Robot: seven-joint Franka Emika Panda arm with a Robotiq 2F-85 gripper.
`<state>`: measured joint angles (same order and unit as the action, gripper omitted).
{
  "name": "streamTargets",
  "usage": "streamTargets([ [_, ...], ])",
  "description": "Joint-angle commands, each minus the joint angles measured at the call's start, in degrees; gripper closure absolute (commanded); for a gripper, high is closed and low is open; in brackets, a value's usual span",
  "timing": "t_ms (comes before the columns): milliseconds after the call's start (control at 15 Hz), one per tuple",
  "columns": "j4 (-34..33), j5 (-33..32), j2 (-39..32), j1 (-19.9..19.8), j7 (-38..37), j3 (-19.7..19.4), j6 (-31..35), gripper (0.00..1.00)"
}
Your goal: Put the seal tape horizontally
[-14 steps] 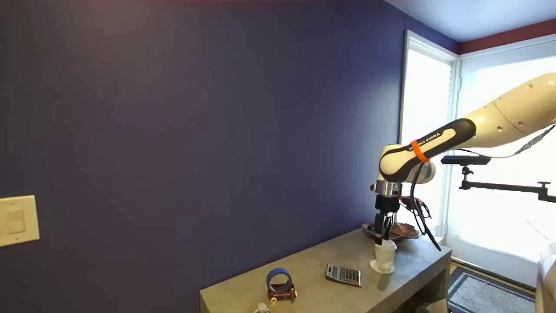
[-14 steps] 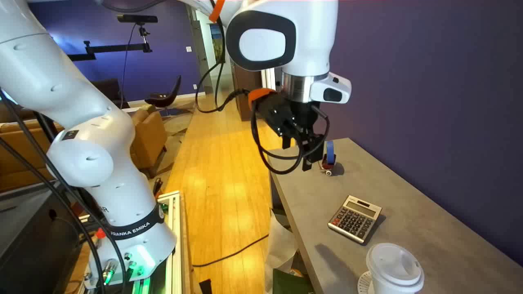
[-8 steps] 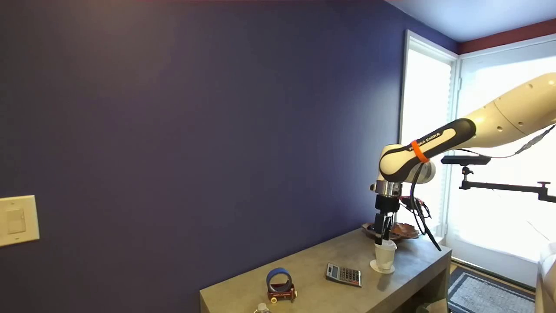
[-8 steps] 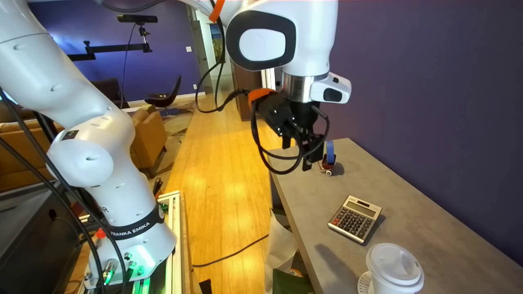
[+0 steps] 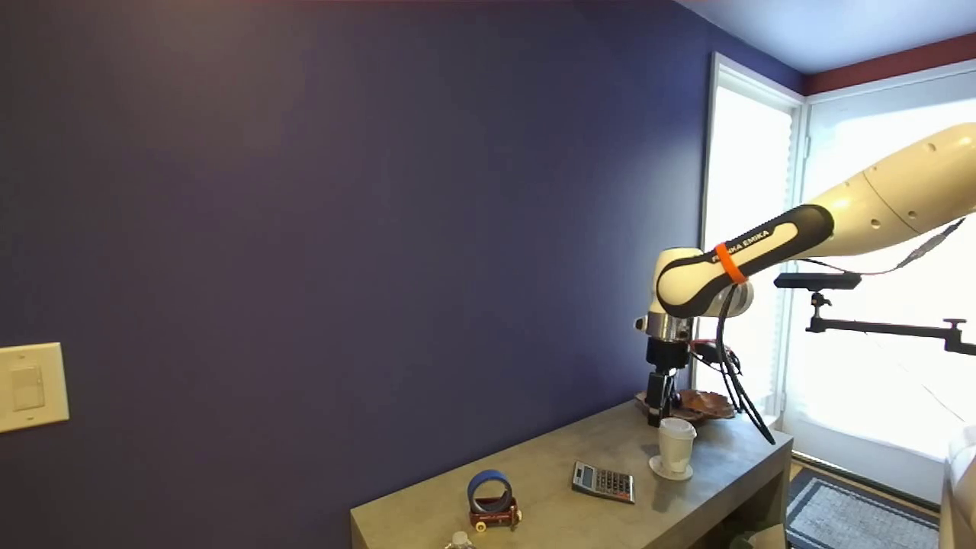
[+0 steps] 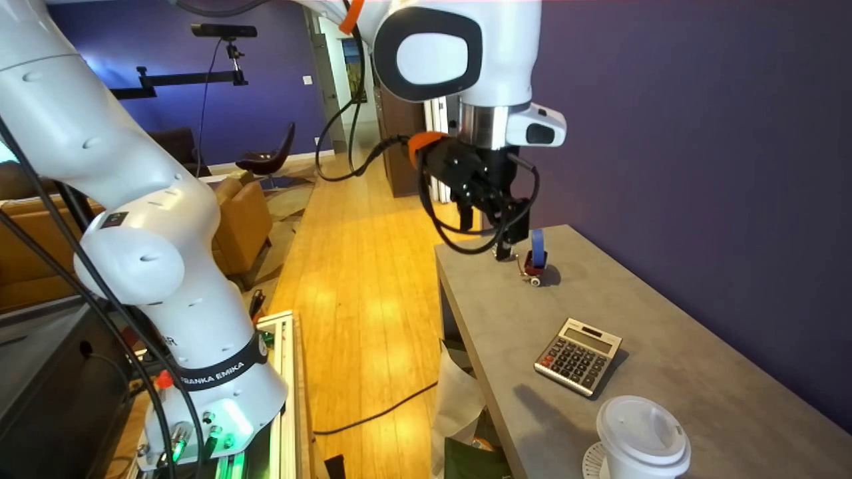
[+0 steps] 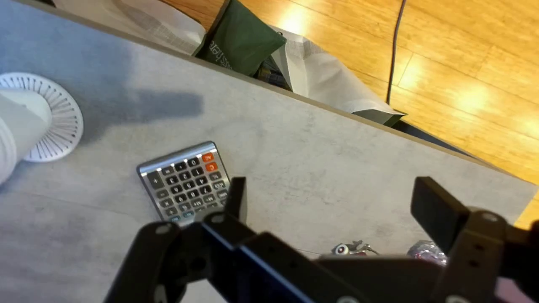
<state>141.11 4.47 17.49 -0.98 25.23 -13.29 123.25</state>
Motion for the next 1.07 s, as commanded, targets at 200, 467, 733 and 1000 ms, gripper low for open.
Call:
streamTargets([
  [200, -8.1, -7.5, -2.6, 4.9, -0.7, 11.6, -0.9, 0.00],
  [467, -10.7, -13.1, -4.9, 7.3, -2.3, 16.8, 0.1, 0.00],
  [733, -9.4, -11.4, -3.8, 7.7, -1.5, 16.7, -0.1, 0.00],
  [1000, -9.4, -11.4, -3.8, 7.5, -1.5, 16.1, -0.1, 0.00],
])
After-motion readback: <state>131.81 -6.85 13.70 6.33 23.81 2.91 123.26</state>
